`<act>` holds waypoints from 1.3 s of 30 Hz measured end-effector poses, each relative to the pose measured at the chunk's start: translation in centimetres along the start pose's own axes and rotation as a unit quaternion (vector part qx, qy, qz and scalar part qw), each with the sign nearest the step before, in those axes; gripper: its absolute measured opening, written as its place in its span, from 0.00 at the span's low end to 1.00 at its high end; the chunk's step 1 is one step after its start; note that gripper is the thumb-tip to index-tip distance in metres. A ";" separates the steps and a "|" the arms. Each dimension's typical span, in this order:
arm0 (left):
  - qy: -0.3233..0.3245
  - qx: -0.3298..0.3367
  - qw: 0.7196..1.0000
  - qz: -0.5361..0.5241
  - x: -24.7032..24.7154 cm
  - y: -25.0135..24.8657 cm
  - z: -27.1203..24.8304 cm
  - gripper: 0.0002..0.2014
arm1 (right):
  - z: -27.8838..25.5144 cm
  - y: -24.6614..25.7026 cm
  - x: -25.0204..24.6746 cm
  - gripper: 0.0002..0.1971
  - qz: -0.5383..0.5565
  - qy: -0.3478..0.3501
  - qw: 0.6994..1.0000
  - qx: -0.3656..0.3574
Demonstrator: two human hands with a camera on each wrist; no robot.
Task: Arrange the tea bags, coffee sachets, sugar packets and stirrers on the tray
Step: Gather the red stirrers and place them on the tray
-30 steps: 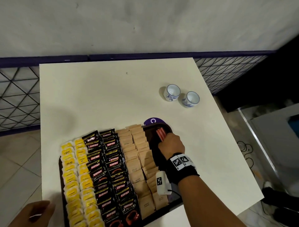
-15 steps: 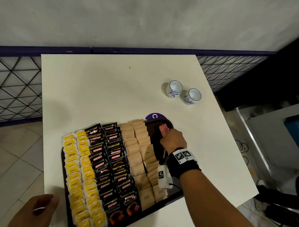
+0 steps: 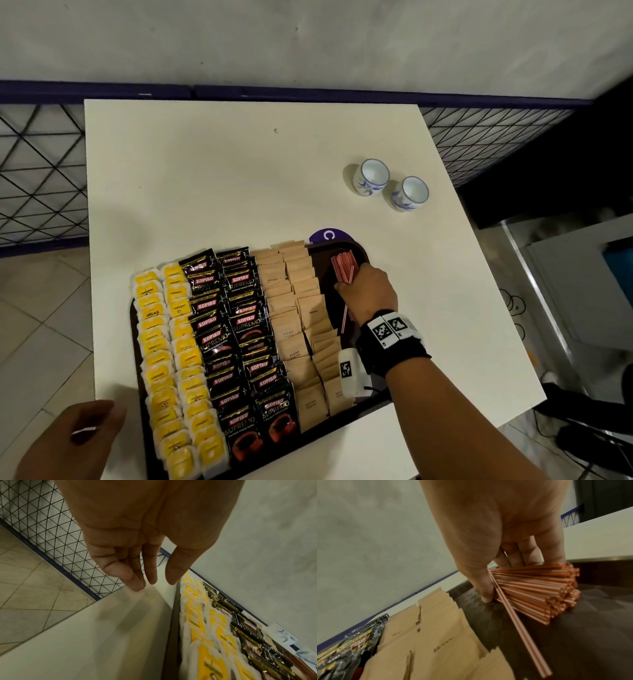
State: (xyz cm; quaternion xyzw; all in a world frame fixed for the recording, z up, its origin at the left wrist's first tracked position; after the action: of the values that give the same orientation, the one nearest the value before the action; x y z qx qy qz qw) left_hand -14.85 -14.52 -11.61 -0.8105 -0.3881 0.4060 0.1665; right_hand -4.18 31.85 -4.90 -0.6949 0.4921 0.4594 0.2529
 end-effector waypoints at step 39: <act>0.026 0.021 0.999 0.007 -1.3 5.8 2.8 0.14 | -6.5 -2.2 1.6 0.14 0.061 0.016 0.998 -0.018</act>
State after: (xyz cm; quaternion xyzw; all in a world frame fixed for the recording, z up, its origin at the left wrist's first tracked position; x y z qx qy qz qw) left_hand -14.71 -19.39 -16.03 -0.8196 -0.3695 0.3941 0.1907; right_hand 0.50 26.74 -3.63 -0.6753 0.5294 0.4714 0.2039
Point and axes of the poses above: each hand's wrist, its own z-axis towards the middle knuckle, its own x-axis out of the palm, y = z × x, the point moved 5 cm from there along z, towards the middle knuckle, and after that the axes turned 3 degrees about -z, right-handed, at the moved point
